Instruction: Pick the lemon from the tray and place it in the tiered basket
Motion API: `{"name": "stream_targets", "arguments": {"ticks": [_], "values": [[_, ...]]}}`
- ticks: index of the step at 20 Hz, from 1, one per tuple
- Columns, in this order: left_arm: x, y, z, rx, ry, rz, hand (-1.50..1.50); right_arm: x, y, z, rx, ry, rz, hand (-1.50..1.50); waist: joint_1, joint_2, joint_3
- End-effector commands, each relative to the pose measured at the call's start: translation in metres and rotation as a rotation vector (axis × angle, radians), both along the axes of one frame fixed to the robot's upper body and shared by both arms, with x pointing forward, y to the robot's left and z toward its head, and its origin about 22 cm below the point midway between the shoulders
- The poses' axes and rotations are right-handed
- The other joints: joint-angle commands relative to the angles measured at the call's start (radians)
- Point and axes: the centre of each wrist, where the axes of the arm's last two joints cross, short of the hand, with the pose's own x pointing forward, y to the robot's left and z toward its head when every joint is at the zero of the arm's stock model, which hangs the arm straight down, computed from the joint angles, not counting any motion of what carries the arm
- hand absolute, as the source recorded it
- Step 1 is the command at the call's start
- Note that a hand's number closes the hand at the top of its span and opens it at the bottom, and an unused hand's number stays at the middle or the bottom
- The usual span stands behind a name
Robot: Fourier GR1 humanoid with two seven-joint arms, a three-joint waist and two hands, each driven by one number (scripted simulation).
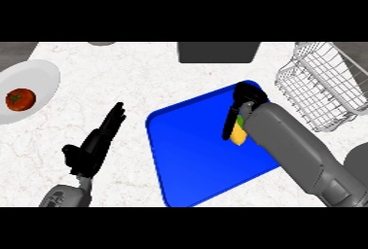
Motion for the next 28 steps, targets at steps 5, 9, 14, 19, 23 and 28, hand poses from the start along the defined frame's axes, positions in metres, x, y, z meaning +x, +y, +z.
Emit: {"name": "stream_targets", "arguments": {"ticks": [5, 9, 14, 19, 23, 28], "values": [[0.007, -0.002, 0.015, -0.006, -0.009, -0.001, 0.0, -0.02, -0.001, -0.019, -0.06, 0.078, -0.113, -1.5, -0.001, -0.002, 0.0], [-0.005, 0.003, 0.003, -0.01, -0.013, -0.001, 0.0, -0.017, -0.026, -0.037, -0.053, 0.095, -0.111, -1.5, 0.005, 0.001, 0.0], [0.013, 0.01, 0.009, -0.002, -0.005, -0.001, 0.0, -0.016, -0.031, -0.025, -0.035, 0.086, -0.098, -1.5, 0.0, 0.001, 0.0], [0.01, -0.001, 0.003, -0.002, 0.01, -0.002, 0.0, -0.03, -0.007, -0.042, 0.088, -0.021, -0.112, 1.5, 0.0, 0.001, 0.0], [0.015, 0.006, 0.003, -0.008, -0.009, -0.007, 0.0, -0.025, -0.028, -0.047, 0.041, -0.121, -0.05, 1.5, 0.0, 0.002, 0.0], [0.01, 0.002, -0.002, -0.007, 0.001, -0.014, 0.0, -0.025, -0.017, -0.062, 0.06, -0.15, -0.026, 1.5, 0.003, 0.002, 0.0]]}}
